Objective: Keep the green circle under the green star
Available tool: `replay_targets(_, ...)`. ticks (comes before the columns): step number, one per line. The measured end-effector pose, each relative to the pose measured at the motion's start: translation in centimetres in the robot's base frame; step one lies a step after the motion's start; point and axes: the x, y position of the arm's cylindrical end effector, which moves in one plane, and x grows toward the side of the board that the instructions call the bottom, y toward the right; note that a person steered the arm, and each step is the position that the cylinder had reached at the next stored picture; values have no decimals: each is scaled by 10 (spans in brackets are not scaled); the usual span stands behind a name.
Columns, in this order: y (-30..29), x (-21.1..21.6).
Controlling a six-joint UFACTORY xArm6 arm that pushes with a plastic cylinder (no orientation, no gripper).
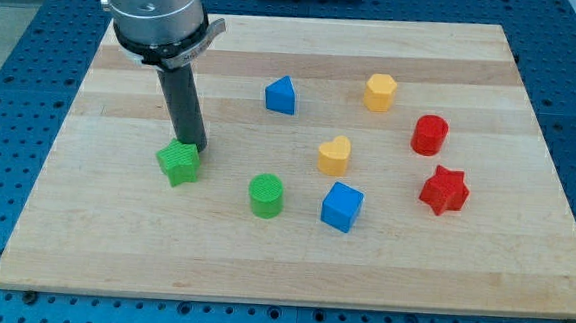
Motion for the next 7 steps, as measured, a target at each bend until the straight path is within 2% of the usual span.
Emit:
replay_targets(2, 126, 14)
replay_targets(3, 126, 25)
replay_targets(4, 126, 55)
replay_targets(7, 126, 66)
